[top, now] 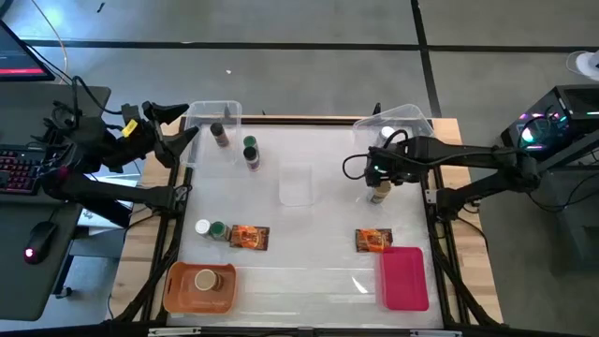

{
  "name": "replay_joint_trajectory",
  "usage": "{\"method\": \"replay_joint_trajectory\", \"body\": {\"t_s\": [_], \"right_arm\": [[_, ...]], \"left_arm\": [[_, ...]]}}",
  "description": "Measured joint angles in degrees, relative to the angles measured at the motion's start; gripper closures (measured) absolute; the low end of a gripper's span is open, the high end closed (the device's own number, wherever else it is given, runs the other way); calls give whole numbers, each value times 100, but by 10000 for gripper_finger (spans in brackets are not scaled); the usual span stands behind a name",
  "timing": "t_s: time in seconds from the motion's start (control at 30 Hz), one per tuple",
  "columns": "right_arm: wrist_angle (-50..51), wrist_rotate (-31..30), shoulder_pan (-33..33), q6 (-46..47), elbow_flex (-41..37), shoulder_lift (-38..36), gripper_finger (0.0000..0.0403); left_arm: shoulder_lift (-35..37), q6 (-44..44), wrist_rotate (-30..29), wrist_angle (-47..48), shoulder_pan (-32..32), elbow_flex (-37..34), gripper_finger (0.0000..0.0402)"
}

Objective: Sort spices by type
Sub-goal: Put the gold seasoning bottle into the orange bin

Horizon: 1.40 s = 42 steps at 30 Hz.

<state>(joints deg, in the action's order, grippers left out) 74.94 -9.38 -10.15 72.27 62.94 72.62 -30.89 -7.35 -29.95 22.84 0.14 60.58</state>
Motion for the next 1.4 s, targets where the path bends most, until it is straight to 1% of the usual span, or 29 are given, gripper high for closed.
{"method": "replay_joint_trajectory", "body": {"t_s": [0.13, 0.27, 0.47, 0.63, 0.83, 0.9, 0.97, 1.03, 1.1, 1.2, 1.3, 1.4], "right_arm": [[-223, 2, -72, -75, 0, 124, 5], [25, -3, -114, -167, -2, 385, 5], [-581, -3, -114, -460, -2, 614, 5], [-157, 22, -90, -363, -2, 806, 5], [-232, 76, -79, -422, -2, 942, 5], [-238, 195, -118, -526, -6, 1015, 5], [-395, 464, -184, -653, -120, 1078, 5], [-769, 858, -221, -672, -377, 1087, 5], [-1189, 1113, -223, -671, -648, 1087, 5], [-1743, 1144, -217, -678, -915, 1054, 5], [-1964, 1108, -219, -819, -1007, 1056, 5], [-1962, 1046, -223, -1033, -947, 1075, 5]], "left_arm": [[-63, -4, 2, 5, 0, 0, 7], [-111, -150, 2, 20, 0, 0, 7], [-133, -292, 44, 200, 0, 0, 7], [-133, -349, 45, 335, 0, 0, 7], [-133, -352, 46, 336, 0, 0, 7], [-133, -349, 46, 336, 0, 0, 7], [-133, -349, 46, 338, 0, 0, 7], [-133, -348, 71, 356, -2, 0, 7], [-133, -350, 86, 379, -2, 0, 7], [-133, -348, 87, 403, -2, 0, 7], [-133, -347, 87, 399, -2, 0, 7], [-133, -348, 87, 399, -2, 0, 7]]}}
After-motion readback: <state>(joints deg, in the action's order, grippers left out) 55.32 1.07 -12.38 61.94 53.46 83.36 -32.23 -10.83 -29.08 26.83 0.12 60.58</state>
